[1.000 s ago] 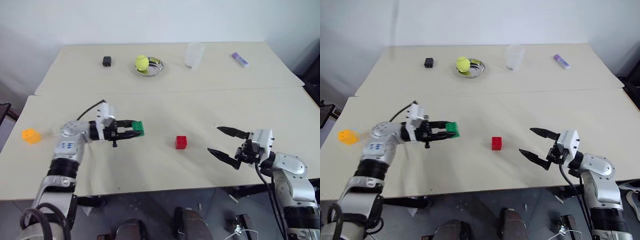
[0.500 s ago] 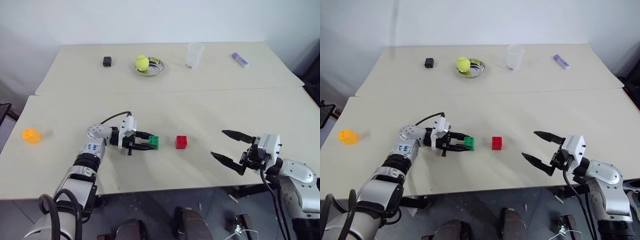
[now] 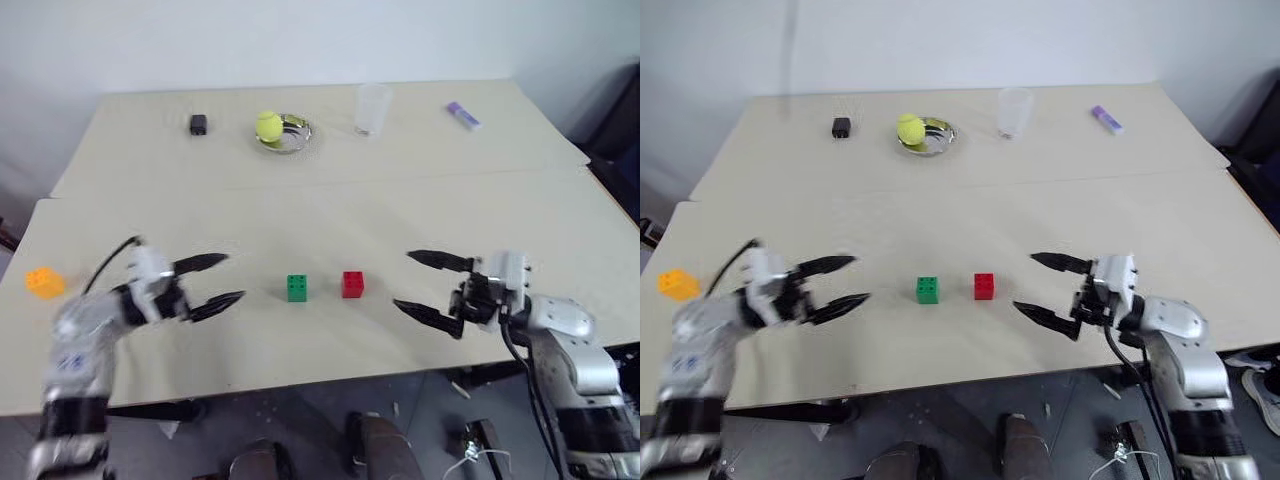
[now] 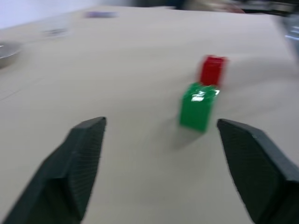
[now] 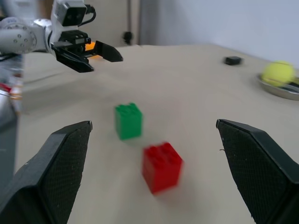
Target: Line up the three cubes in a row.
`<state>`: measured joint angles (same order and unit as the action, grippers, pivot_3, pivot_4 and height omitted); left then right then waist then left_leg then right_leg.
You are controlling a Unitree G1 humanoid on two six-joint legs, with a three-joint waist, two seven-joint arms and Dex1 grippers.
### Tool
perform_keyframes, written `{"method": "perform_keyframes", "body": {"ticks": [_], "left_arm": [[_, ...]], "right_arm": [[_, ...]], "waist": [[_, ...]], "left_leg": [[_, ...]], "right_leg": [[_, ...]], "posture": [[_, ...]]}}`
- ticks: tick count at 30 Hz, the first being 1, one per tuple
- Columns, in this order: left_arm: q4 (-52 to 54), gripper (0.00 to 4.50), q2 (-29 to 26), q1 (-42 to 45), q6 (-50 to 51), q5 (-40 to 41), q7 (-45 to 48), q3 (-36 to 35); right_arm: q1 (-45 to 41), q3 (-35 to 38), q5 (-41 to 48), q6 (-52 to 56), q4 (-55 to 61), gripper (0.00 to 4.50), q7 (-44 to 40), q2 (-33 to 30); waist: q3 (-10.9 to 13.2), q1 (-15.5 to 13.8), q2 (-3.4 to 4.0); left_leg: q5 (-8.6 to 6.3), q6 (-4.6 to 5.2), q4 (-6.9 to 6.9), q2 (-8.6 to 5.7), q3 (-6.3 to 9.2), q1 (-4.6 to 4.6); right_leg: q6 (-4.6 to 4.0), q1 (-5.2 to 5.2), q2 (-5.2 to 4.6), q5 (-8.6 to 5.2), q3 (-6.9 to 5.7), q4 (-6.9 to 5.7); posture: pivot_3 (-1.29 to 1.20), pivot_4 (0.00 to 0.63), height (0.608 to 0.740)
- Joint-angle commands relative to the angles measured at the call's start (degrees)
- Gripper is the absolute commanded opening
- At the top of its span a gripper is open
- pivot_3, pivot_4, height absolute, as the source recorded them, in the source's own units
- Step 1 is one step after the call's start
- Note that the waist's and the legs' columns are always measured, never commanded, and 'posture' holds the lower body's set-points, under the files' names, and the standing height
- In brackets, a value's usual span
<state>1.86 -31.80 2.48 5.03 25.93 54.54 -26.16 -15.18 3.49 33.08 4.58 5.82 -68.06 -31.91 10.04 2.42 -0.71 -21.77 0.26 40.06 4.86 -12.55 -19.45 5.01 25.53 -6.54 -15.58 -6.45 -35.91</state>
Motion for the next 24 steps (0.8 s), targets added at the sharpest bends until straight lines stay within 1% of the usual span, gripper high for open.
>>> {"method": "perform_keyframes", "body": {"ticks": [1, 3, 7, 9, 11, 14, 17, 20, 24], "left_arm": [[6.37, 4.49, 5.73, -7.54, -2.49, 1.07, -13.69, -11.02], [7.35, 4.49, 11.34, -12.39, -4.74, 1.75, -21.99, -17.95], [8.05, 4.49, 20.65, -18.24, -7.39, 3.42, -34.6, -25.89], [8.43, 4.49, 23.64, -20.09, -7.3, 5.02, -37.72, -27.17], [7.73, 4.49, 24.5, -21.17, -6.46, 7.54, -36.61, -26.4], [7.22, 4.49, 22.92, -19.14, -5.49, 6.28, -38.01, -23.28], [6.08, 4.49, 19.23, -14.98, -2.7, 3.77, -42.21, -20.97], [0.34, 4.49, 13.51, -7.61, 1.43, -0.54, -48.39, -18.4], [-3.82, 4.49, 11.04, -2.43, 2.84, -2.45, -52.29, -16.88]], "right_arm": [[-2.87, -1.87, 0.58, -0.38, 2.96, 4.5, -0.74, 1.46], [-3.93, -3.76, 0.1, 0.77, 3.78, 4.5, -1.4, 1.48], [-5.32, -5.69, -0.96, 0.31, 3.93, 4.5, -2.13, 1.53], [-5.89, -5.97, -1.21, 0.14, 3.26, 4.5, -2.48, 1.43], [-6.32, -6.04, -1.57, -0.19, 2.35, 4.5, -2.81, 1.36], [-6.88, -6.09, -1.57, -0.07, 1.49, 4.5, -3.32, 1.36], [-7.24, -6.21, -1.44, 0.16, 1.3, 4.5, -3.62, 1.37], [-7.91, -6.56, -2.3, 0.26, 0.51, 4.5, -2.97, 1.63], [-7.71, -6.72, -2.9, 0.44, 0.53, 4.5, -2.14, 1.83]], "waist": [[-0.01, -0.47, 0.01], [-0.03, -0.75, -0.03], [-0.09, -0.97, -0.14], [-0.13, -0.96, -0.21], [-0.19, -0.94, -0.31], [-0.24, -0.97, -0.39], [-0.26, -0.95, -0.42], [-0.29, -0.81, -0.42], [-0.3, -0.35, -0.41]], "left_leg": [[-0.01, 0.01, 0.0, -0.01, -0.03, 0.03], [-0.03, 0.05, -0.01, -0.04, -0.08, 0.09], [-0.1, 0.04, -0.02, -0.03, -0.07, 0.1], [-0.11, 0.06, -0.01, -0.06, -0.09, 0.09], [-0.12, 0.07, 0.0, -0.06, -0.11, 0.11], [-0.12, 0.06, 0.0, -0.04, -0.1, 0.13], [-0.11, 0.05, 0.0, -0.04, -0.09, 0.12], [-0.1, 0.01, -0.01, -0.01, -0.12, 0.14], [-0.15, -0.07, -0.1, 0.06, -0.35, 0.2]], "right_leg": [[0.0, -0.01, -0.02, 0.0, 0.04, 0.0], [-0.01, -0.02, -0.05, 0.0, 0.1, 0.0], [-0.04, -0.04, -0.05, -0.02, 0.02, 0.05], [-0.04, -0.05, -0.08, -0.02, 0.02, 0.08], [-0.06, -0.06, -0.07, -0.03, 0.02, 0.08], [-0.14, -0.06, -0.06, -0.07, -0.05, 0.07], [-0.16, -0.06, -0.06, -0.09, -0.07, 0.05], [-0.16, -0.04, -0.03, -0.09, -0.1, -0.02], [-0.16, -0.02, -0.01, -0.08, -0.22, -0.12]], "posture": [[0.0, 0.15, 0.74], [0.0, 0.15, 0.74], [0.0, 0.15, 0.74], [0.0, 0.15, 0.74], [0.0, 0.15, 0.74], [0.0, 0.15, 0.74], [0.0, 0.15, 0.74], [0.0, 0.15, 0.74], [0.0, 0.15, 0.74]]}}
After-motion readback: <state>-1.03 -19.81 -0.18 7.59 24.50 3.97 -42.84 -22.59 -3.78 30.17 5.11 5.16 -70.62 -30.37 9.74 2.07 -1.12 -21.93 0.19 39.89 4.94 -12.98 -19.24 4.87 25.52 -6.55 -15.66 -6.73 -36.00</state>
